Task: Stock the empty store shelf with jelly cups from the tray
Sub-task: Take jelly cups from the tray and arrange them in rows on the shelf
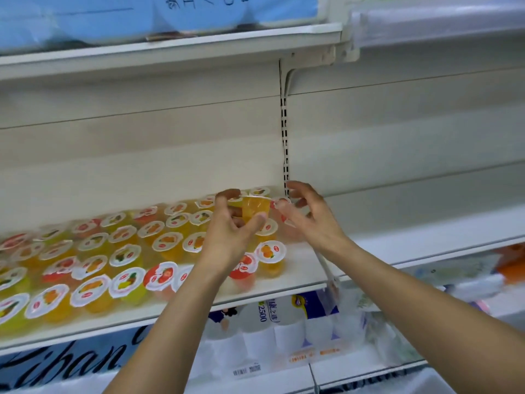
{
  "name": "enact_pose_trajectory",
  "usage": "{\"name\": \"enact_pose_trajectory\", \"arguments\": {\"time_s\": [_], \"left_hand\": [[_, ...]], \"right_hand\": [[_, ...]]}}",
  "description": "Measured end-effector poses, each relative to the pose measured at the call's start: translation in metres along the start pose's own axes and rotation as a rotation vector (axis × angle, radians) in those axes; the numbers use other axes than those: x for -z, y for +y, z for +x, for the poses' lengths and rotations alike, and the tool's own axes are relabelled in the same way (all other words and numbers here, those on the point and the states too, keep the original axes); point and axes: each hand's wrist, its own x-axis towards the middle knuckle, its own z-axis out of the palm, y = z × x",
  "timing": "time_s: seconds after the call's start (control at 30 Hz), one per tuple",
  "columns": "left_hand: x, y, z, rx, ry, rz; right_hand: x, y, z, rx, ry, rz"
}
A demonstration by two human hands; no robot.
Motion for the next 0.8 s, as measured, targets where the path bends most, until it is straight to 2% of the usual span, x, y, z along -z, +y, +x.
{"name": "enact_pose_trajectory", "arguments": {"time_s": [0.07, 0.1, 0.2, 0.27, 0.37, 0.43, 0.8], "left_hand": [[-0.011, 0.006, 0.001, -0.023, -0.006, 0.009], [-0.015, 0.008, 0.001, -0.04, -0.013, 0.019], [-0.022, 0.007, -0.005, -0.086, -0.058, 0.08], [-0.021, 0.001, -0.01, -0.143, -0.066, 0.354], [-0.019, -0.01, -0.017, -0.235, -0.081, 0.977], [-0.02, -0.015, -0.021, -0.235, -0.123, 1.129], [-0.019, -0.026, -0.02, -0.243, -0.155, 1.077]], "right_hand": [[0.002, -0.023, -0.004, 0.019, -0.142, 0.193], [0.002, -0.03, -0.005, 0.026, -0.151, 0.219], [0.008, -0.035, -0.008, 0.014, -0.029, 0.24], [0.016, -0.022, -0.013, -0.027, -0.016, 0.173], [0.023, 0.005, -0.026, -0.108, -0.083, 0.032], [0.02, 0.021, -0.034, -0.147, -0.137, -0.052], [0.014, 0.029, -0.044, -0.146, -0.204, -0.097]]}}
